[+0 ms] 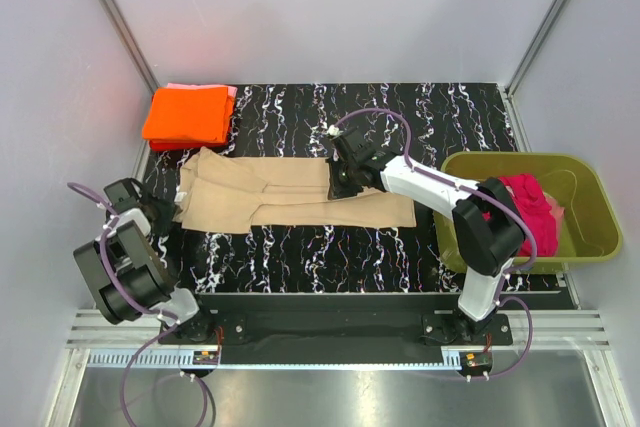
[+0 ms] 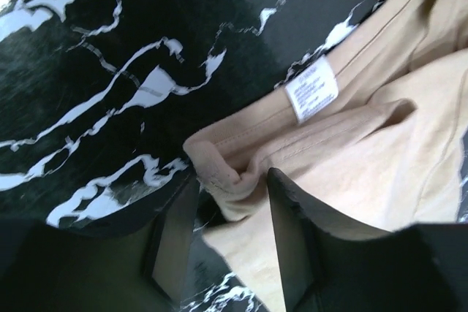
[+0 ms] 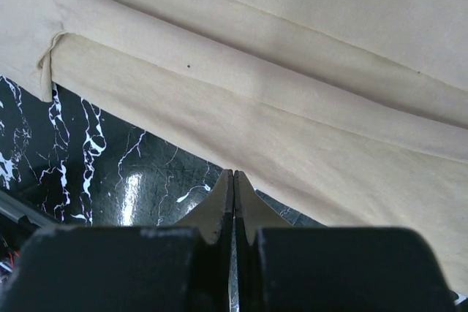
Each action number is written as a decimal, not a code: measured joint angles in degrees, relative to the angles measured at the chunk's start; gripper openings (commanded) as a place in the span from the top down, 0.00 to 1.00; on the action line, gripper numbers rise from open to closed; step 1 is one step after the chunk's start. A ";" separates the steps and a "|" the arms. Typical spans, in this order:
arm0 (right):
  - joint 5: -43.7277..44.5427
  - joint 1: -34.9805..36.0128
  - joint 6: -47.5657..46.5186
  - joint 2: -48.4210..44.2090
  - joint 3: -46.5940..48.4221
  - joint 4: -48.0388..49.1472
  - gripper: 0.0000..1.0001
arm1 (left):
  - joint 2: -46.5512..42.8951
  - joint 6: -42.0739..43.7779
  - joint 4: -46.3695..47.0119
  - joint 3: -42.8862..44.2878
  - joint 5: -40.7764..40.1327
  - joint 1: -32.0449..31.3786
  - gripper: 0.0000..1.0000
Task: Fold and stack the t-shirts
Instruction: Fold the tshirt
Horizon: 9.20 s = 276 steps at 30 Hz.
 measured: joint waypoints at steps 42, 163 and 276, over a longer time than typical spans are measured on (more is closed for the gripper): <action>-1.86 4.90 9.60 -6.86 -4.13 1.97 1.00 | -22.12 5.90 -18.49 0.13 -2.12 -0.79 0.47; -2.32 6.67 -14.10 16.22 28.55 5.29 0.57 | 5.57 -17.94 20.13 9.33 16.92 -11.08 1.00; 16.68 24.68 -56.48 35.58 28.74 33.88 1.00 | 17.86 -2.54 -9.84 25.83 16.06 -12.41 1.00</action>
